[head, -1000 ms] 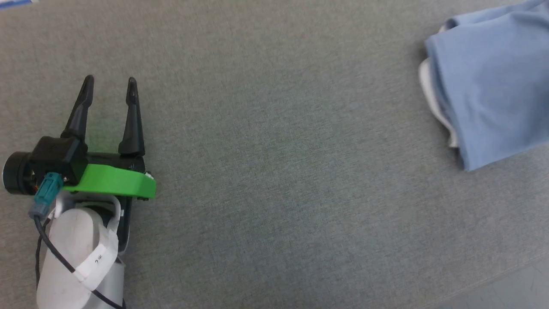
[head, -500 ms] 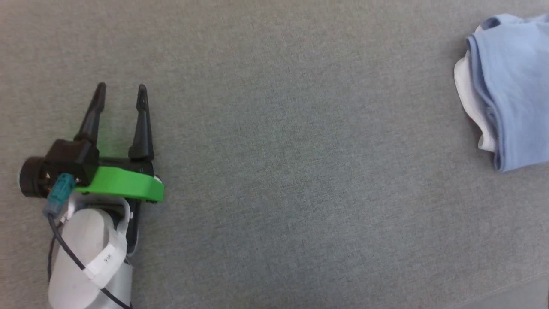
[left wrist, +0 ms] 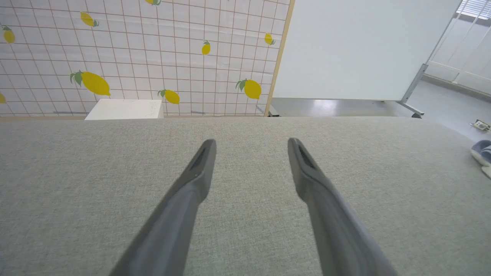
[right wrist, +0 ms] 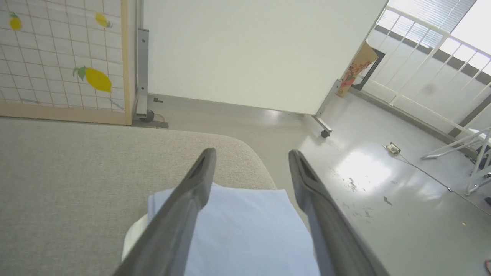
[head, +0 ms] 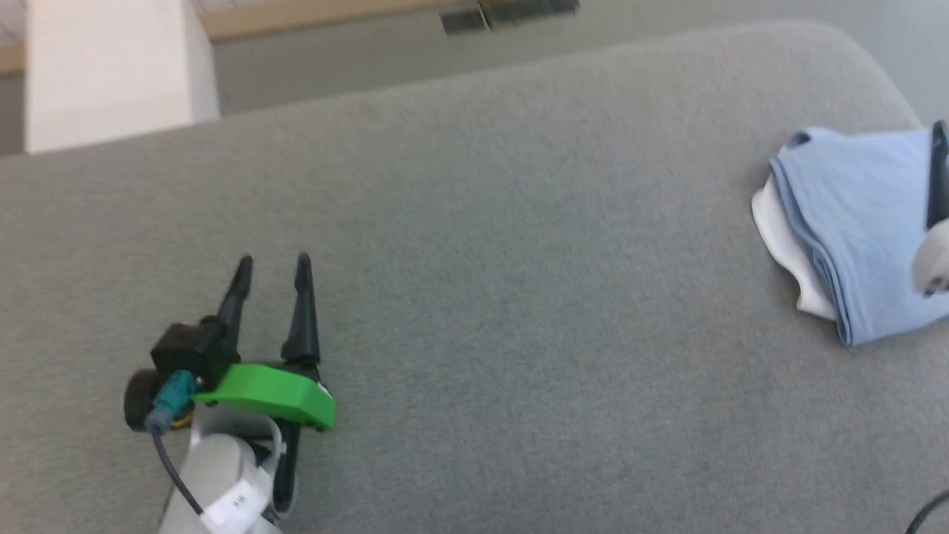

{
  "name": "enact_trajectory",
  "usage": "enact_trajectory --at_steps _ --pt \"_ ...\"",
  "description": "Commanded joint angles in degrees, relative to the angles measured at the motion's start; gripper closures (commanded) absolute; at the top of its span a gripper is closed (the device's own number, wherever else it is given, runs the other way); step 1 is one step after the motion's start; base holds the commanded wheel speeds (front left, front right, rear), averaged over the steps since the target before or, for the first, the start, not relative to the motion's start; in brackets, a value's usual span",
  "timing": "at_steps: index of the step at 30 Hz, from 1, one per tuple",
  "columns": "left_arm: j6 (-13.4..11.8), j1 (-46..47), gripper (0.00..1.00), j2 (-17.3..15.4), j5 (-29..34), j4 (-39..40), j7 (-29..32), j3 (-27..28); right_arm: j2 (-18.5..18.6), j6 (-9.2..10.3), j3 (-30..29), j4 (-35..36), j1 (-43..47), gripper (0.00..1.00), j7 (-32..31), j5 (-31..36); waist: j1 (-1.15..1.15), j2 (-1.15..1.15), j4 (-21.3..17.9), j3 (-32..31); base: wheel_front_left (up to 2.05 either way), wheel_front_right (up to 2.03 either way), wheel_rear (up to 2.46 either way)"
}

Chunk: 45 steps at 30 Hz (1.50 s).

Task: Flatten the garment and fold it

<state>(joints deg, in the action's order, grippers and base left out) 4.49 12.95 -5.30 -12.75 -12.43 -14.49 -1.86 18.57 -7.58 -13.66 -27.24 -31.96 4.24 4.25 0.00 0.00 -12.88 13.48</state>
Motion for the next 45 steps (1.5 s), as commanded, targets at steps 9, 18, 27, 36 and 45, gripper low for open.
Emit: enact_trajectory --at_steps 9,18,27,36,45 --pt "-0.5 -3.9 0.0 1.2 -1.3 -2.5 -0.5 -1.0 -6.4 0.09 5.1 17.8 17.6 0.0 2.7 -8.3 0.0 0.0 10.2 -12.6 0.0 0.0 0.0" --pt "-0.6 -5.2 0.0 1.7 -1.4 -3.2 -0.5 -1.8 -10.3 0.09 8.8 25.3 27.6 0.0 3.2 -9.2 0.0 0.0 14.2 -14.1 0.0 0.0 0.0" --pt "-0.7 -6.7 0.0 2.1 -1.2 -3.1 -0.5 -2.9 -14.8 0.09 9.8 27.5 33.0 0.0 3.5 -7.1 0.0 0.0 16.8 -14.9 0.0 0.0 0.0" --pt "-0.8 -7.2 0.0 2.3 -1.3 -2.6 -0.5 -3.7 -15.7 0.09 8.5 26.8 35.6 0.0 4.8 -8.6 0.0 0.0 17.7 -14.5 0.0 0.0 0.0" --pt "-0.9 -7.3 0.0 2.3 -1.4 -3.0 -0.5 -3.9 -15.7 0.09 8.6 25.5 35.5 0.0 5.4 -10.2 0.0 0.0 17.6 -14.4 0.0 0.0 0.0"
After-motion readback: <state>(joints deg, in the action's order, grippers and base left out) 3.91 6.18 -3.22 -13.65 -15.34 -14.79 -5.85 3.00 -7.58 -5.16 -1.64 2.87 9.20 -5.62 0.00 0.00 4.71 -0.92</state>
